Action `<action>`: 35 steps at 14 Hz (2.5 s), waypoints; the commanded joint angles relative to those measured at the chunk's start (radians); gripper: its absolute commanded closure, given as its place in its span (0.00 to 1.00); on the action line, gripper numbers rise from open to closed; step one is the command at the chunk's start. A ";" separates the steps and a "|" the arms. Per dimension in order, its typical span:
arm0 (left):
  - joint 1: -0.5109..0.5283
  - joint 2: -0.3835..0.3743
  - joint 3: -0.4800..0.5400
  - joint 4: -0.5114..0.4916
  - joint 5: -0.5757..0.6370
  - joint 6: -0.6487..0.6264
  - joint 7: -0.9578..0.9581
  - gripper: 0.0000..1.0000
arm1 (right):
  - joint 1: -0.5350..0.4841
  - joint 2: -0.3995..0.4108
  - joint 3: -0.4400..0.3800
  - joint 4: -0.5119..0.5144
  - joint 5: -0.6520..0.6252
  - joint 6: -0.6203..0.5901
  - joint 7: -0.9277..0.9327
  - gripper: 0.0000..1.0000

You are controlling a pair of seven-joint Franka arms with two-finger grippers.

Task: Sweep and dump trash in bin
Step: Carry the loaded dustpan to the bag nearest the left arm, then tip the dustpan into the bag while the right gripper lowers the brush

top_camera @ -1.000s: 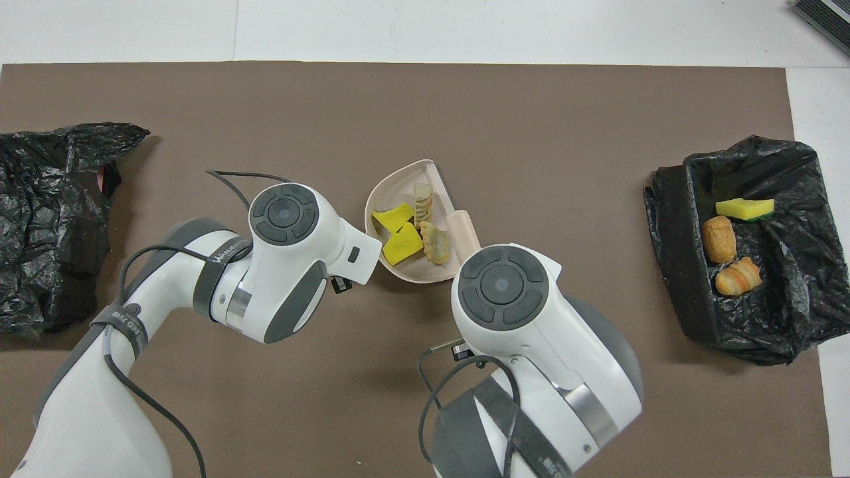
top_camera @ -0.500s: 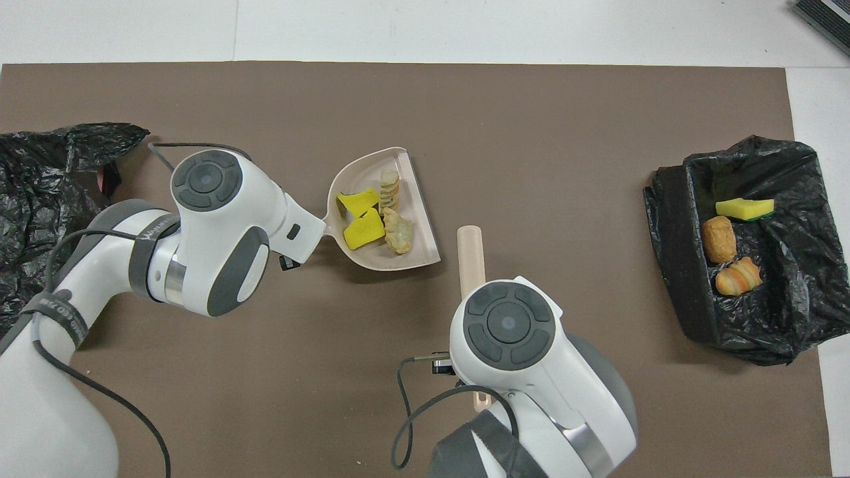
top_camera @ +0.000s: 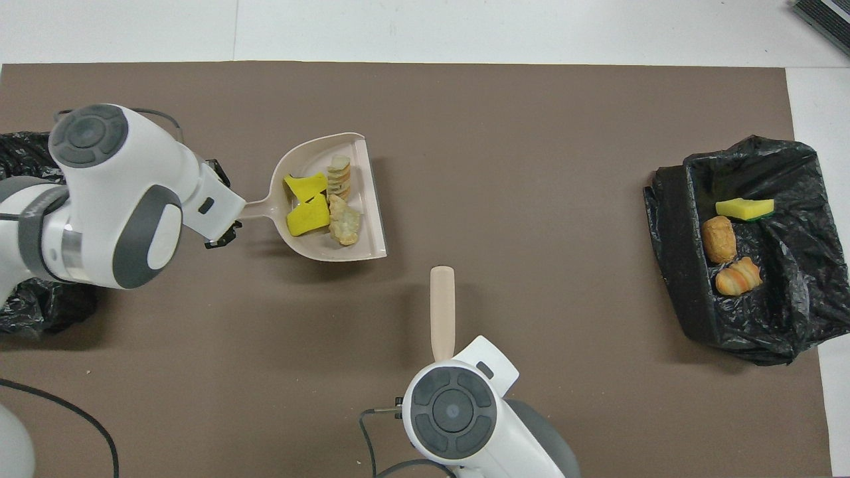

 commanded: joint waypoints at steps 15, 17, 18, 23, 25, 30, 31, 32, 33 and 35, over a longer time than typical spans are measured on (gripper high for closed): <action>0.535 0.009 0.001 0.200 -0.005 -0.200 0.640 1.00 | 0.142 0.119 -0.001 -0.013 0.046 0.143 0.106 1.00; 0.587 0.013 0.001 0.221 0.014 -0.188 0.706 1.00 | 0.149 0.127 -0.001 -0.015 0.046 0.148 0.104 1.00; 0.607 0.026 0.002 0.240 0.042 -0.186 0.726 1.00 | 0.149 0.127 -0.001 -0.015 0.046 0.160 0.107 1.00; 0.646 0.143 0.006 0.454 0.184 -0.172 0.759 1.00 | 0.162 0.145 -0.001 -0.027 0.046 0.171 0.110 1.00; 0.634 0.174 0.006 0.508 0.298 -0.153 0.748 1.00 | 0.166 0.143 -0.001 -0.032 0.046 0.171 0.112 1.00; 0.624 0.168 0.001 0.481 0.529 -0.067 0.576 1.00 | 0.166 0.131 -0.001 -0.056 0.046 0.180 0.112 0.57; 0.611 0.161 0.002 0.454 0.560 -0.024 0.573 1.00 | 0.166 0.133 -0.002 -0.056 0.044 0.184 0.110 0.54; 0.595 0.149 0.004 0.424 0.579 0.002 0.560 1.00 | 0.166 0.133 -0.003 -0.056 0.041 0.186 0.110 0.52; 0.591 0.139 0.004 0.409 0.620 0.015 0.520 1.00 | 0.164 0.137 -0.004 -0.053 0.032 0.188 0.110 0.50; 0.587 0.138 0.001 0.406 0.689 0.016 0.478 1.00 | 0.155 0.142 -0.007 -0.038 0.023 0.206 0.110 0.37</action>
